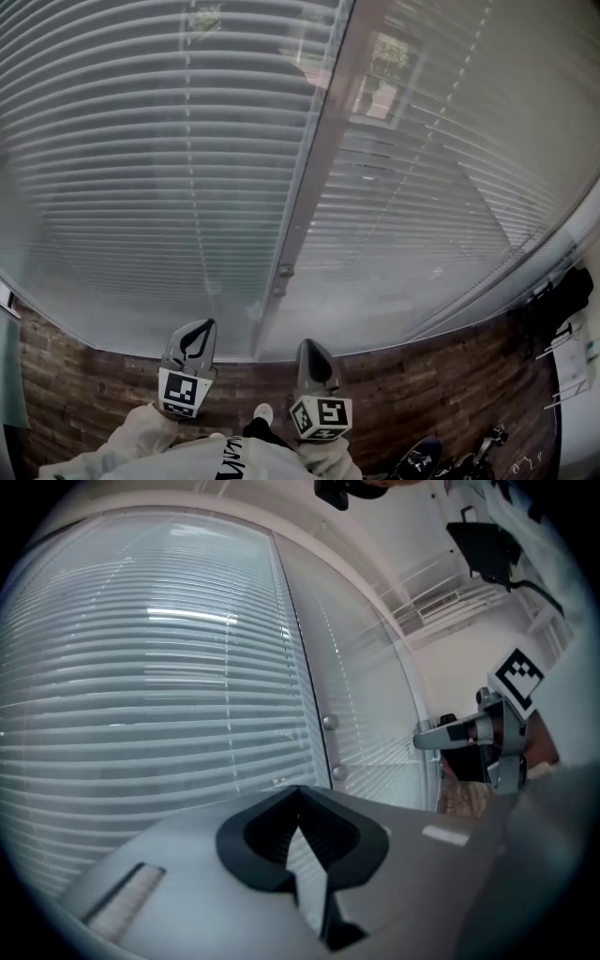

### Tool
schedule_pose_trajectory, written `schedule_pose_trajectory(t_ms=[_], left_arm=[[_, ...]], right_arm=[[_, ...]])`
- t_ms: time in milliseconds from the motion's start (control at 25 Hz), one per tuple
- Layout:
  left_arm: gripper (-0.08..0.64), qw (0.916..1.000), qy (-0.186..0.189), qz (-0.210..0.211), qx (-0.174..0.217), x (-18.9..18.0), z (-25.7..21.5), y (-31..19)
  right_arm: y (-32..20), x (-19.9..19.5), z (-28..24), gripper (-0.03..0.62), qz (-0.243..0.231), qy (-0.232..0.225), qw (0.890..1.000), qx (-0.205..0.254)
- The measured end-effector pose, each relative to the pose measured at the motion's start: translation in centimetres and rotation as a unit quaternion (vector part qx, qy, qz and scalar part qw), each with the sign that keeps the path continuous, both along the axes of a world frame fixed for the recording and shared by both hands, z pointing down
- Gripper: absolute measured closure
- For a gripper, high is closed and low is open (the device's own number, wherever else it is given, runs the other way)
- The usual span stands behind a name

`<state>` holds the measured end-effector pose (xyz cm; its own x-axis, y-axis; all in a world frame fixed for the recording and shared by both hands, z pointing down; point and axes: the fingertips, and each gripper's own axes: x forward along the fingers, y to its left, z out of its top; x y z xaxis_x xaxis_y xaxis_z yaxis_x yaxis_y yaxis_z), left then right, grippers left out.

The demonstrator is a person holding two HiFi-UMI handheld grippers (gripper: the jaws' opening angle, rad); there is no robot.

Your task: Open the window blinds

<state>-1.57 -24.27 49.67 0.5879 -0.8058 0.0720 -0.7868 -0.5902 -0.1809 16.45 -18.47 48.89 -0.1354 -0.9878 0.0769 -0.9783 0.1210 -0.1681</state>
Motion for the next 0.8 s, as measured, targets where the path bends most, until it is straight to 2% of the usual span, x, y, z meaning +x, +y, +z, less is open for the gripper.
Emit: schedule_pose_trajectory(t_ms=[160,440,760,800], left_arm=[[0.56,0.9997,0.002,-0.025,0.001,0.8,1.0,-0.5],[0.56,0.9975,0.002,-0.071,0.0,1.0,-1.1,-1.4],[0.56,0.9978,-0.005,-0.065,-0.005,0.1,-0.2,-1.6],[0.56,0.9981,-0.005,-0.06,-0.005,0.1,-0.3,-1.9]], right_arm=[[-1.4,0.7,0.7,0.591,-0.027,0.011,1.0,0.004],[-4.4,0.4,-1.9,0.591,-0.072,0.054,0.996,0.013],[-5.5,-1.0,-2.7,0.589,-0.06,0.104,0.992,0.025],[-5.7,-1.2,-2.8,0.561,-0.059,0.111,0.992,0.023]])
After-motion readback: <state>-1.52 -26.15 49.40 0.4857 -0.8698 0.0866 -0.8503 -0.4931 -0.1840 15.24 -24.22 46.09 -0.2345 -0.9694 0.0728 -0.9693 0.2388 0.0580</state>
